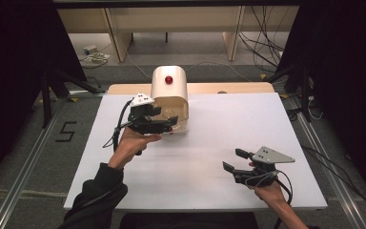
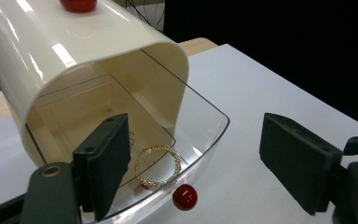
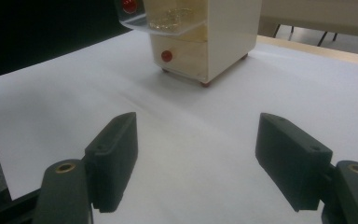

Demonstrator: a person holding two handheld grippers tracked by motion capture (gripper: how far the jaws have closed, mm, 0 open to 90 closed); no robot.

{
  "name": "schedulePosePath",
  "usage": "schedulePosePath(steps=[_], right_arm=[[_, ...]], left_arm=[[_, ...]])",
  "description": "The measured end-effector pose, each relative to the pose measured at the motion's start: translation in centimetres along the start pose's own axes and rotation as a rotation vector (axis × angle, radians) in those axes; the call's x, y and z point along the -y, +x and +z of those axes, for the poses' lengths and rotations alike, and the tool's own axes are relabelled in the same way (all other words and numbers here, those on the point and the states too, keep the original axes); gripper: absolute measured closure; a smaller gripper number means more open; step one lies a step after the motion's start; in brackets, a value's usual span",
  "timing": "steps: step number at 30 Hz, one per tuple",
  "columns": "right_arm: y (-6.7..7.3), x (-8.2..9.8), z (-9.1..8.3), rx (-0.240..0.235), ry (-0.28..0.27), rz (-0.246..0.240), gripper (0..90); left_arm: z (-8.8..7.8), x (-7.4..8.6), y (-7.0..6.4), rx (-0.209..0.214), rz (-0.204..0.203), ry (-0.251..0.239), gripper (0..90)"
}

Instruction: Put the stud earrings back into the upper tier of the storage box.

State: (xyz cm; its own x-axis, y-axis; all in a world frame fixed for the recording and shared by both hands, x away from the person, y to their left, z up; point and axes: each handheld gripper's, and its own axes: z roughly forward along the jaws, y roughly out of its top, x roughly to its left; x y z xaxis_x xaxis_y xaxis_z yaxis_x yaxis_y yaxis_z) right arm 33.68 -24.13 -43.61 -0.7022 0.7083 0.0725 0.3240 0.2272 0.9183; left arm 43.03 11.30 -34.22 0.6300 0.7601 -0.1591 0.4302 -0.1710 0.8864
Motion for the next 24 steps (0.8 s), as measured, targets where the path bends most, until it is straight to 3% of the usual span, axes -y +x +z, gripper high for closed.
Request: schedulePosePath(steps=[10,24], right_arm=[[0.0,0.0,0.0,0.0,0.001,0.0,30.3],[0.0,0.0,0.0,-0.001,0.003,0.002,30.3]], left_arm=[[-0.1,0.3,-0.4,0.023,0.012,-0.002,21.3],[-0.5,0.6,-1.3,0.051,0.034,-0.047,21.2]])
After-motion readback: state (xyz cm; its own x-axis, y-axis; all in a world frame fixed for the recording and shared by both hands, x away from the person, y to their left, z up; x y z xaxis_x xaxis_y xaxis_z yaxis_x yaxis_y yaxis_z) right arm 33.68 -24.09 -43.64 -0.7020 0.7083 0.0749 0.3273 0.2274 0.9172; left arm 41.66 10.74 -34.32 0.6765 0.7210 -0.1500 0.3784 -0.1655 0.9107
